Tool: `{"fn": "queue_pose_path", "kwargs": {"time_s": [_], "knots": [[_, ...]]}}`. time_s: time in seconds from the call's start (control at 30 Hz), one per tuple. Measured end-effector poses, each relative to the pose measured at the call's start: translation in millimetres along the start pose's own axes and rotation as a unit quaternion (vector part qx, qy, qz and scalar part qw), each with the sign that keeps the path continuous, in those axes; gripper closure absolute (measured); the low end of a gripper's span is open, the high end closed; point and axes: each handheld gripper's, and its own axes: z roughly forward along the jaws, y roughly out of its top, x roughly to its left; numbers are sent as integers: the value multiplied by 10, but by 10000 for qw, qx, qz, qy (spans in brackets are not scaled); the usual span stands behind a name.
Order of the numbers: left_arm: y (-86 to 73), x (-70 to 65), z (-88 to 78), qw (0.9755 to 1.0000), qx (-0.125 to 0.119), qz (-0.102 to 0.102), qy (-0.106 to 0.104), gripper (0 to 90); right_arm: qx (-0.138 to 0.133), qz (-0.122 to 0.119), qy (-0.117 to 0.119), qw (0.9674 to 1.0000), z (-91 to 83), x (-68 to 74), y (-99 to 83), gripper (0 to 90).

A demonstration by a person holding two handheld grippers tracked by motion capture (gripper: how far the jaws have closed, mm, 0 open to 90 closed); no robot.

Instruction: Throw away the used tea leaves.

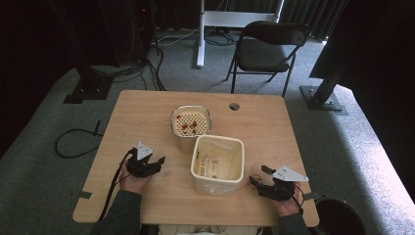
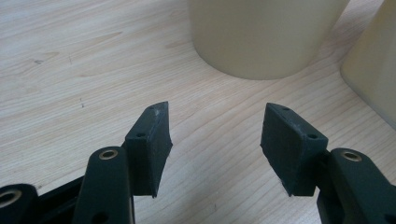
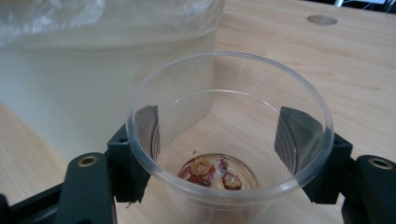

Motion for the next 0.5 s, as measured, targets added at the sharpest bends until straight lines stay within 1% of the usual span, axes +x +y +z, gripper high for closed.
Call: {"fn": "queue_pose_path", "kwargs": {"time_s": [0.37,0.5], "knots": [[-35,-43,75,9999,58,112,40,428,-35,58,-437,9990,26,-170,238,320],[-45,-62,104,9998,79,188,47,427,-44,13,-560,9984,70,-225,345,321]]}}
